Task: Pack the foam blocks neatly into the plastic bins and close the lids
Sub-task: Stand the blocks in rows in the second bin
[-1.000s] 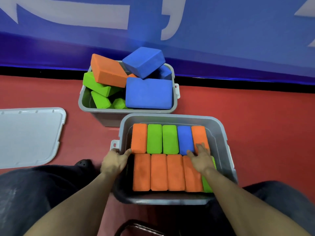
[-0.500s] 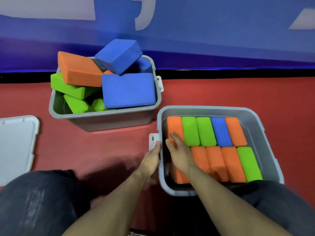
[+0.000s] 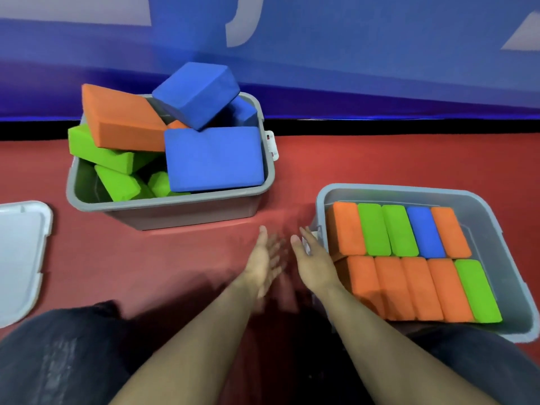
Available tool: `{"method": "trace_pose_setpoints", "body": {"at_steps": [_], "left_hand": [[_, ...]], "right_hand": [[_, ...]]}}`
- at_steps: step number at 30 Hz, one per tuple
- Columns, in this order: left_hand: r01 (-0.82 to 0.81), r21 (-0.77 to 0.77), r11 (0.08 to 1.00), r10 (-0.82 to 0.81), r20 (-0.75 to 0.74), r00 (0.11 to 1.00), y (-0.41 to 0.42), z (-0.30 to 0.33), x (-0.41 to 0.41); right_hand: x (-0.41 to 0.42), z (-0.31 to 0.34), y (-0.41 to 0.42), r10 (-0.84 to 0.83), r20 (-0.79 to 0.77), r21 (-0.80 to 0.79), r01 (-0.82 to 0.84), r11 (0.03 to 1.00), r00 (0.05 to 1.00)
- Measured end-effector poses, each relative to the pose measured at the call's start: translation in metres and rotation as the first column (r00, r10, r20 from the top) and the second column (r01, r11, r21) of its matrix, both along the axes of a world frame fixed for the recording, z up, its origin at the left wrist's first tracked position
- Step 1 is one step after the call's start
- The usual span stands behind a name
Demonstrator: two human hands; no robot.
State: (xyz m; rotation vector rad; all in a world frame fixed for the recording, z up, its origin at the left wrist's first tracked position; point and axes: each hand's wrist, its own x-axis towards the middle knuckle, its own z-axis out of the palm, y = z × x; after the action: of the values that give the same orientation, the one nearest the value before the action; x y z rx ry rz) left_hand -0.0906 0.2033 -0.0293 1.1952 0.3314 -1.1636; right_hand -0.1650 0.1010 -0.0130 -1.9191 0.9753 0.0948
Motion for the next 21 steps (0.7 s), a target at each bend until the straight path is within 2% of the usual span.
{"method": "trace_pose_setpoints", "body": {"at_steps": [4,8,11,14,18,21], "left_hand": [[-0.362,0.032,0.932,0.362,-0.007,0.932,0.064,-0.012,0.047],[-0.581,0.025,0.814,0.581,-0.004,0.814,0.131,-0.018,0.103],[-0.678,-0.001,0.735,0.678,-0.013,0.735,0.162,-0.018,0.137],[-0.743,-0.048,0.668,0.742,-0.043,0.669,0.176,-0.018,0.171],[-0.749,-0.083,0.657,0.744,-0.083,0.663,0.18,-0.015,0.192],[-0.745,-0.079,0.662,0.741,-0.076,0.667,0.18,-0.013,0.187]], "right_hand": [[0.045,0.005,0.026,-0.005,0.003,0.078,0.005,0.997,1.0],[0.101,-0.003,0.054,-0.057,0.057,0.185,0.046,0.982,0.997],[0.137,-0.014,0.074,-0.104,0.04,0.33,0.085,0.94,0.994],[0.169,-0.025,0.084,-0.2,0.009,0.509,0.168,0.844,0.98],[0.191,-0.032,0.082,-0.36,0.036,0.708,0.23,0.667,0.932],[0.189,-0.03,0.086,-0.418,0.065,0.743,0.235,0.627,0.906]]}}
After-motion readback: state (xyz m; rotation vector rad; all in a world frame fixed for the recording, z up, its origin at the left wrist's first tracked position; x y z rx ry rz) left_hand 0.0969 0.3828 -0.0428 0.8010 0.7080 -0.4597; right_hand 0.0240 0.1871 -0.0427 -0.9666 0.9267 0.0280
